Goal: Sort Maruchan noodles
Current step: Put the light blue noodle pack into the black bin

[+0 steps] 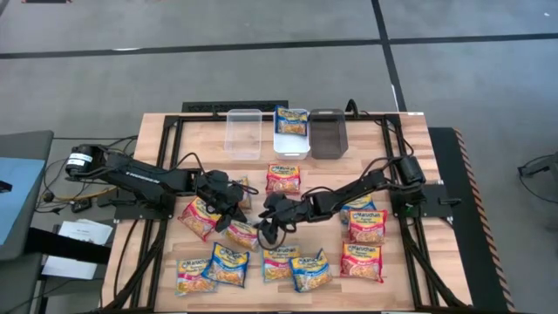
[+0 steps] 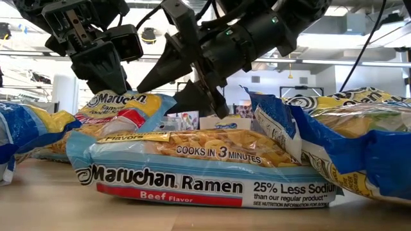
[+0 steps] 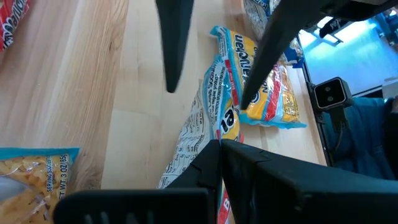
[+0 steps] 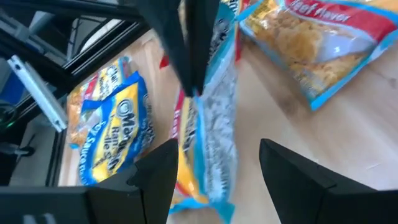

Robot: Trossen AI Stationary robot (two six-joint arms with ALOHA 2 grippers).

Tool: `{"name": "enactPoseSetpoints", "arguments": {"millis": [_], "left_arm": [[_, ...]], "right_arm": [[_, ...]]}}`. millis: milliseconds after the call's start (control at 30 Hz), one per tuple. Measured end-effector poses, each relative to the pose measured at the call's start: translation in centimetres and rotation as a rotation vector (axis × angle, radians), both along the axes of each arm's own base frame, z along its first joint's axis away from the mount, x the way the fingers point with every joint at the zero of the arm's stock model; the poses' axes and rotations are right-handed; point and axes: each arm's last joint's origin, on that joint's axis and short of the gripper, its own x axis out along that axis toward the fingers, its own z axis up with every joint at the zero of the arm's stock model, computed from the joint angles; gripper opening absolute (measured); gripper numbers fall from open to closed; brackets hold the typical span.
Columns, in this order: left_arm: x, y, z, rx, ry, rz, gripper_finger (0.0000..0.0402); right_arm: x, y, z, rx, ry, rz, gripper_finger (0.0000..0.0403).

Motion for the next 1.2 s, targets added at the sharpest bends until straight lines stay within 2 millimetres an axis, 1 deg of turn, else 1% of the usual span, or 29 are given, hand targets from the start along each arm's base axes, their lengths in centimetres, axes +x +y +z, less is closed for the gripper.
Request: {"name": "enactPoseSetpoints", "arguments": {"millis": [200,267,333,467,800,867,1100,1200], "left_arm": [[0.1,0.0,0.2,0.0,-0.026,0.001,0.0],[0.2,0.0,0.2,0.001,-0.03,0.002,0.0],[0.2,0.0,0.3,0.0,-0.039,0.002,0.0],[0.3,0.0,0.4,0.002,-0.054,0.005,0.0],[0.3,0.1,0.4,0.014,-0.054,0.025,0.0],[0.3,0.1,0.4,0.022,-0.056,0.038,0.0],[0.6,0.1,0.9,0.009,-0.112,0.048,0.0],[0.7,0.1,1.4,0.004,-0.162,0.045,0.0]], "right_arm": [[-0.2,0.4,-0.2,0.029,0.028,0.015,0.0247],[-0.2,0.4,-0.2,0.032,0.026,0.013,0.0238],[-0.2,0.3,-0.2,0.045,0.026,0.004,0.0222],[-0.2,0.3,-0.2,0.057,0.034,0.007,0.0171],[-0.1,0.0,-0.2,0.085,0.038,-0.001,0.0018],[-0.1,0.0,-0.3,0.083,0.039,-0.003,0.0009],[-0.2,0.0,-0.3,0.068,0.043,0.005,0.0005],[-0.4,-0.1,0.3,0.052,0.049,0.012,0.0004]]}}
